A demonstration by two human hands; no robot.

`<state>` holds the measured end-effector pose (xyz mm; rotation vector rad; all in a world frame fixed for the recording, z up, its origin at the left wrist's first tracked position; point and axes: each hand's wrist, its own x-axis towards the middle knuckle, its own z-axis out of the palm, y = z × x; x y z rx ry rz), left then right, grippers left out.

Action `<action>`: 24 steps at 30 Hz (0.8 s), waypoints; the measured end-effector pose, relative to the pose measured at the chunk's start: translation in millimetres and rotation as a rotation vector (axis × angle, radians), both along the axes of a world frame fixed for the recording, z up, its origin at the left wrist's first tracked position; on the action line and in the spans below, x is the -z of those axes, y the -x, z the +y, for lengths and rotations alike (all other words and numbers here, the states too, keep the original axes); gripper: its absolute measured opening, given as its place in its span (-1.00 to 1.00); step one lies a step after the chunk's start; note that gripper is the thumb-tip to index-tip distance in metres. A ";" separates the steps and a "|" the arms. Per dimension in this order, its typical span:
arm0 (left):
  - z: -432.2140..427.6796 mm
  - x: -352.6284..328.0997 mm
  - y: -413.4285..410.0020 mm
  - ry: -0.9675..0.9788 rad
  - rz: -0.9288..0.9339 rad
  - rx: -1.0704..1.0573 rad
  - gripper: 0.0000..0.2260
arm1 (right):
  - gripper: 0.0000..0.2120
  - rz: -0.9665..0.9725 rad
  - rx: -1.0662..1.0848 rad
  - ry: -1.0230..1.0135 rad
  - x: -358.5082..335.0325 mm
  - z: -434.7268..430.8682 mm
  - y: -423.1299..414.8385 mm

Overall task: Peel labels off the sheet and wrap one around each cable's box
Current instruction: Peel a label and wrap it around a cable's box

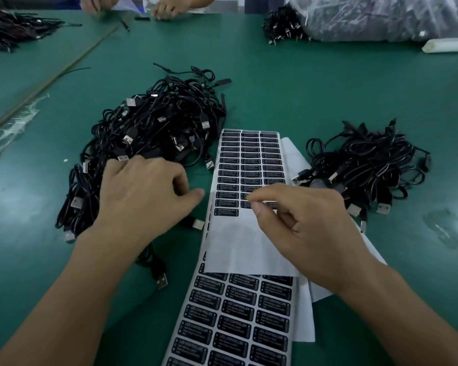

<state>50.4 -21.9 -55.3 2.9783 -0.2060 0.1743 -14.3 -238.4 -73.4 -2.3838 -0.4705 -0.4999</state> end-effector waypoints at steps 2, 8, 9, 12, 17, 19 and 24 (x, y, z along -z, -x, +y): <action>5.4 -8.8 -0.8 0.097 0.164 0.089 -0.62 | -0.84 0.010 0.009 -0.023 2.7 -2.6 -1.6; 26.0 -24.9 1.2 0.152 0.571 0.302 -0.52 | -0.85 0.003 0.020 -0.038 8.0 -3.0 -5.4; 26.0 -23.2 0.8 0.160 0.539 0.280 -0.59 | -0.85 0.004 0.021 -0.041 8.1 -2.9 -5.8; 22.1 -18.4 -2.8 0.171 0.402 0.229 -0.80 | -0.84 0.013 0.023 -0.045 7.5 -3.1 -6.4; 20.3 -13.8 -4.6 0.204 0.336 0.244 -0.89 | -0.85 0.023 0.028 -0.046 7.1 -1.7 -6.6; 17.7 -11.5 -6.1 0.328 0.205 0.196 -0.92 | -0.86 0.037 0.027 -0.048 8.6 -0.9 -6.7; 6.7 -16.3 -7.0 0.798 -0.389 0.111 -0.82 | -0.87 0.100 0.014 -0.051 12.6 -0.1 -7.9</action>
